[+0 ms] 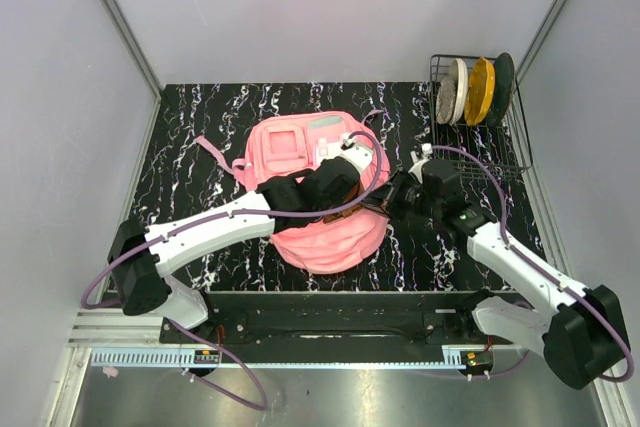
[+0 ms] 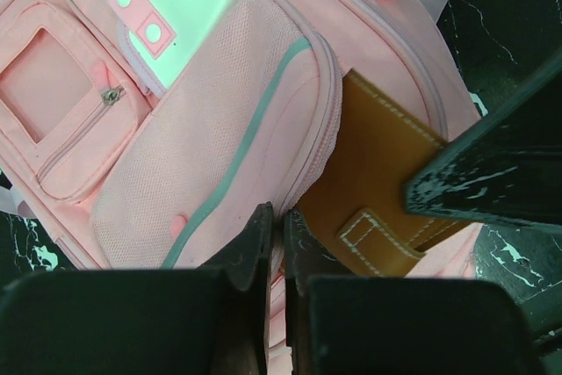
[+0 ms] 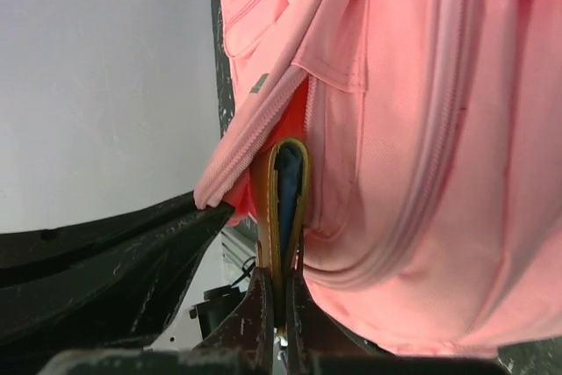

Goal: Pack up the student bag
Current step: Place the personal item in the student bag.

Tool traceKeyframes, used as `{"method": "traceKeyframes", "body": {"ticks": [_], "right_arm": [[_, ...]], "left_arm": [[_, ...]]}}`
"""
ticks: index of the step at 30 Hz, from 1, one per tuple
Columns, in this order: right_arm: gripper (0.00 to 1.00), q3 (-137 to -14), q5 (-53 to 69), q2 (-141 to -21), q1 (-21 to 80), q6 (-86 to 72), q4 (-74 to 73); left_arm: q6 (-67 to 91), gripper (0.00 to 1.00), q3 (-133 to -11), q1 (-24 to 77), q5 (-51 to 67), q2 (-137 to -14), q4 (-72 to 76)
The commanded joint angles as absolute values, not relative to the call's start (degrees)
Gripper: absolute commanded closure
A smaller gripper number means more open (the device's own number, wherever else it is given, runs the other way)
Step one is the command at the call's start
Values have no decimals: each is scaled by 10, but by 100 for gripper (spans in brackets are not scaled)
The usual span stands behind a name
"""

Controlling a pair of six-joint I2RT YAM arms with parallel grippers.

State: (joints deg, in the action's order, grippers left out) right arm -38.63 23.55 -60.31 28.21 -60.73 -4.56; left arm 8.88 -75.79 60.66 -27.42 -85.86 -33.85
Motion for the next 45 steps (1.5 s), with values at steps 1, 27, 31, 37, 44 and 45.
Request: {"method": "traceKeyframes", "body": {"ticks": [1,27,31,37,44,45], "right_arm": [[100,-396,228,-648,306,-632,41],[71,-456,109,-785,340,-617,111],[56,-447,110,-755,340,-598,94],[41,-442,34,-671,340,-557,3],[41,-404,3,-603,340,-552,-72],[40,-399,-11,-575,340,-550,-86]], "left_arm": [[111,100,-793,613,-253,-817,-248],[129,100,-795,625,-237,-786,-233],[133,100,-788,625,-246,-782,-233],[140,100,-777,625,-252,-781,-231],[145,76,-774,625,-255,-787,-236],[145,66,-773,625,-251,-787,-236]]}}
